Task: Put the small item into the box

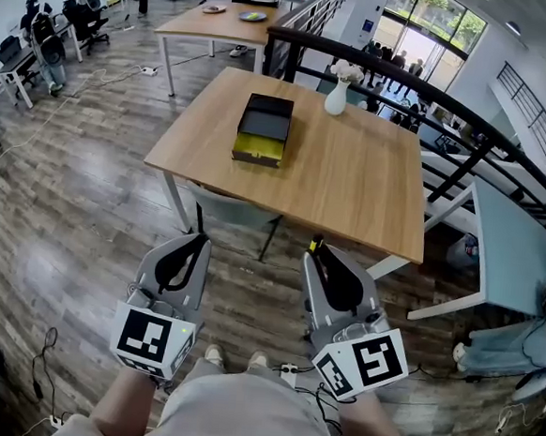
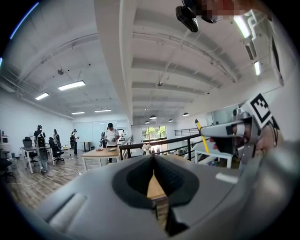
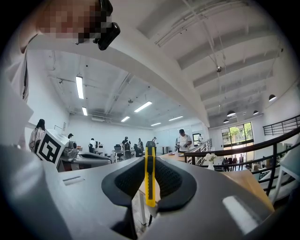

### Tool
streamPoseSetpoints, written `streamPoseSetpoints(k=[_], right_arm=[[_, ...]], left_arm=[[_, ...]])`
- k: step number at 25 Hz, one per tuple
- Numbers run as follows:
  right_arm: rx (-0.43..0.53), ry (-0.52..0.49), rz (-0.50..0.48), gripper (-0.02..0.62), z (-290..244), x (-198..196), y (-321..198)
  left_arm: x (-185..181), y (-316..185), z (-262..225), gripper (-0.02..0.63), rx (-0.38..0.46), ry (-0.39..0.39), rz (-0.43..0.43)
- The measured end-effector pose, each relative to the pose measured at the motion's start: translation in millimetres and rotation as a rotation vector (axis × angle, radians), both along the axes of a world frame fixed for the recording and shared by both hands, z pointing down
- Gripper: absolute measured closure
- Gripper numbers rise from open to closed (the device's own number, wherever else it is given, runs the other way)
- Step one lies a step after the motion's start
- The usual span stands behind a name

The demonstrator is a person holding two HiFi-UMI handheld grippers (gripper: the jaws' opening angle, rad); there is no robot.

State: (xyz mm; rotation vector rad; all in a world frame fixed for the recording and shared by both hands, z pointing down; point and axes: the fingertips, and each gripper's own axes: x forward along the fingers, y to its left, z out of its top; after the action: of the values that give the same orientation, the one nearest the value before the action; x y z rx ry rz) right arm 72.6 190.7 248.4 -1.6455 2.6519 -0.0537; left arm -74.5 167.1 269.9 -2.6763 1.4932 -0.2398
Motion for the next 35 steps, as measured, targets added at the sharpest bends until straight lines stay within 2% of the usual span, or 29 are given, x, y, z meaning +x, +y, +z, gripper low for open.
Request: streamPoseSetpoints(k=[20,29,35], right_arm=[[-0.014,-0.011,-0.049,0.531,18.6,65.7,-10.4],[0.007,-0.008,-0.058,0.531,22.2,63.3,-27.1],[0.026,0.017,-0.052,0.531,27.6,56.5,-56.6]], left_arm=[[52.9,1.1,8.1,0.603,-0.003,-0.034,-0.067],[56.2,-12.0,8.8,0.603,0.021,-0.031,-0.055],[54.3,-42.7,13.7,0.603,0.033,-0.011,-0.034]])
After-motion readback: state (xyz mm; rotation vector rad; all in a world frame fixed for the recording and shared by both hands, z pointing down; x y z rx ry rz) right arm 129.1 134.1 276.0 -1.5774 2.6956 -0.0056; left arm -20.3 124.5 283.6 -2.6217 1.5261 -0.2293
